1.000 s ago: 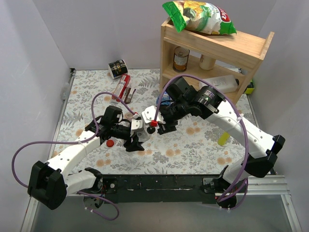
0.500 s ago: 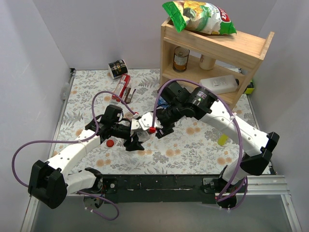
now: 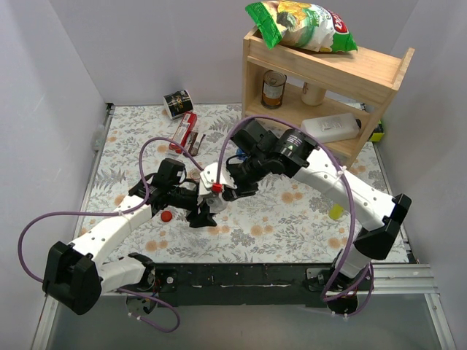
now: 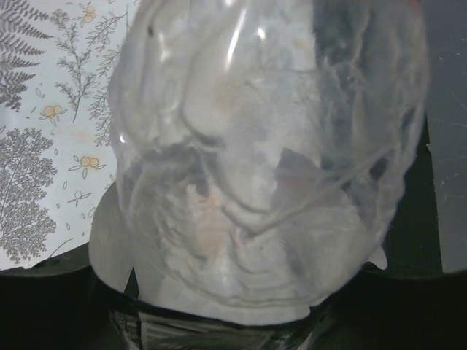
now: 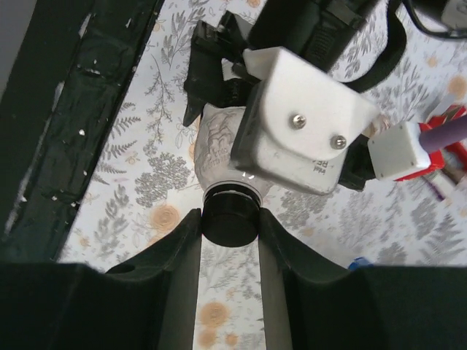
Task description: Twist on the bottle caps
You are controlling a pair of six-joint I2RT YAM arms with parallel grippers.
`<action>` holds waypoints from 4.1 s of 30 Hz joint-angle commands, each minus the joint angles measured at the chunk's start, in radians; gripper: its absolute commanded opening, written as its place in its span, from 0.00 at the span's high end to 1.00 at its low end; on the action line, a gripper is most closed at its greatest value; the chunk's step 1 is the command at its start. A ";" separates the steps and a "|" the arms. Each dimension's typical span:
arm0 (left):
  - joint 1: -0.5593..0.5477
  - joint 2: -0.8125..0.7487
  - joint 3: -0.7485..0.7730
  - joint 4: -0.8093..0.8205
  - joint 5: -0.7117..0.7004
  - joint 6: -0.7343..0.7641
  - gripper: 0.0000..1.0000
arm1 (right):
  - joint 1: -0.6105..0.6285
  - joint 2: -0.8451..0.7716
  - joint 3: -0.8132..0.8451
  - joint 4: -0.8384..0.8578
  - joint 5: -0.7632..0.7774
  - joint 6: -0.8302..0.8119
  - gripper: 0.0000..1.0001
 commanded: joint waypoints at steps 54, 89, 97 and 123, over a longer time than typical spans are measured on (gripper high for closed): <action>-0.028 0.071 0.114 -0.172 0.058 0.177 1.00 | 0.030 -0.175 -0.223 0.174 -0.010 -0.154 0.42; -0.048 -0.084 -0.022 0.249 -0.311 -0.188 1.00 | -0.268 0.194 0.170 0.142 -0.477 0.751 0.65; -0.047 -0.081 -0.011 0.090 -0.168 -0.067 1.00 | -0.314 0.015 0.094 0.038 -0.352 0.368 0.42; -0.047 -0.002 0.064 -0.080 0.008 0.108 1.00 | 0.016 -0.096 -0.117 0.116 -0.058 -0.022 0.42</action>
